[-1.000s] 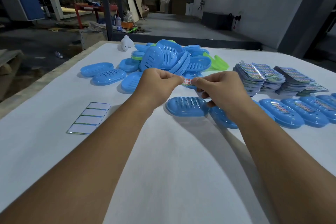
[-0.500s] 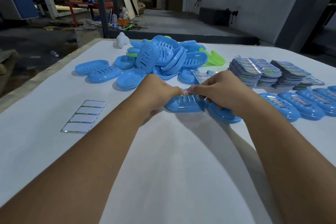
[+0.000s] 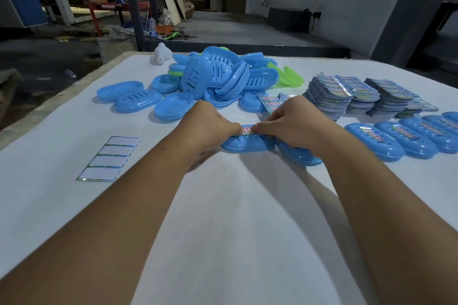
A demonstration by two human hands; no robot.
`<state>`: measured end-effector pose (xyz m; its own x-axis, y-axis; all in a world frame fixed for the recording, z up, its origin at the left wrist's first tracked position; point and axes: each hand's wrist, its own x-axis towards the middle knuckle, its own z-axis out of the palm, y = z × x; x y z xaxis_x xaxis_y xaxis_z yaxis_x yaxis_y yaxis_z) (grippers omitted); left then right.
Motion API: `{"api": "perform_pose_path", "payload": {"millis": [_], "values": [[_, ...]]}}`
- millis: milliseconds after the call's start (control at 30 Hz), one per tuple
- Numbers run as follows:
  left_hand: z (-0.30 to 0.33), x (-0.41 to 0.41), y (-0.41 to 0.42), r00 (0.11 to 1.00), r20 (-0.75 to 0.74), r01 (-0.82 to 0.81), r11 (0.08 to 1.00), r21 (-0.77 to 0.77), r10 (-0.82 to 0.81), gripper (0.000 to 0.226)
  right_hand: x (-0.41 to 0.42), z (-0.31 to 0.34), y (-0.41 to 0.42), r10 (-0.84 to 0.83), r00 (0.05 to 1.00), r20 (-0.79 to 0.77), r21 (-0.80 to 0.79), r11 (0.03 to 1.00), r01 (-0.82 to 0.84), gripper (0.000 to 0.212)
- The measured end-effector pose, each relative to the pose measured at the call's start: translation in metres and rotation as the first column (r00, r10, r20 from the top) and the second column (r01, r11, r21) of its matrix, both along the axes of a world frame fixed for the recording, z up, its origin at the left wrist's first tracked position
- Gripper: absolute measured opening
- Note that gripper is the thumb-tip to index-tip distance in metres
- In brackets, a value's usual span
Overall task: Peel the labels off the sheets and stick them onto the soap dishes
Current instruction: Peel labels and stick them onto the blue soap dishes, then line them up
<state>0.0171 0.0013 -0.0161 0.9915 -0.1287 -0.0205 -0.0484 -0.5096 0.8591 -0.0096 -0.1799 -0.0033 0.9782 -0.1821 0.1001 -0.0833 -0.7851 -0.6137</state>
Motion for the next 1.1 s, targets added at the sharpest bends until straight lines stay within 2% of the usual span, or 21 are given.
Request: {"api": "perform_pose_path", "payload": {"millis": [167,300,433,633,700,800,900,1100], "values": [[0.001,0.0,-0.001,1.0,0.018,-0.012,0.998,0.062,0.011,0.04,0.001,0.001,0.0,-0.004,1.0,-0.009,-0.001,1.0,0.004,0.031],[0.001,0.0,0.0,1.0,0.003,-0.001,0.999,0.038,0.001,0.042,0.001,0.001,0.001,-0.001,1.0,-0.011,0.006,1.0,0.001,0.029],[0.001,0.001,0.0,0.999,0.045,-0.008,0.994,0.105,0.003,0.04,0.001,0.001,0.001,-0.005,1.0,-0.013,-0.006,1.0,0.005,0.029],[-0.002,0.001,-0.001,1.0,0.025,-0.007,0.997,0.072,0.005,0.044,0.0,0.002,0.002,-0.013,1.0,-0.028,-0.023,1.0,0.013,0.032],[-0.004,0.002,-0.002,0.997,0.08,-0.016,0.993,0.114,0.007,0.038,-0.001,0.002,0.003,-0.031,0.999,-0.026,-0.043,0.999,0.03,0.037],[-0.004,-0.001,-0.004,0.975,0.223,-0.085,0.955,0.285,0.02,0.035,-0.002,0.0,0.007,-0.059,0.998,0.0,-0.09,0.994,0.059,0.044],[-0.004,-0.003,-0.009,0.951,0.31,-0.136,0.915,0.381,0.013,0.035,-0.002,-0.001,0.014,-0.077,0.996,0.042,-0.165,0.983,0.083,0.044],[-0.005,-0.003,-0.013,0.921,0.388,-0.173,0.871,0.461,-0.023,0.031,-0.004,0.001,0.018,-0.094,0.994,0.047,-0.21,0.972,0.102,0.039]]}}
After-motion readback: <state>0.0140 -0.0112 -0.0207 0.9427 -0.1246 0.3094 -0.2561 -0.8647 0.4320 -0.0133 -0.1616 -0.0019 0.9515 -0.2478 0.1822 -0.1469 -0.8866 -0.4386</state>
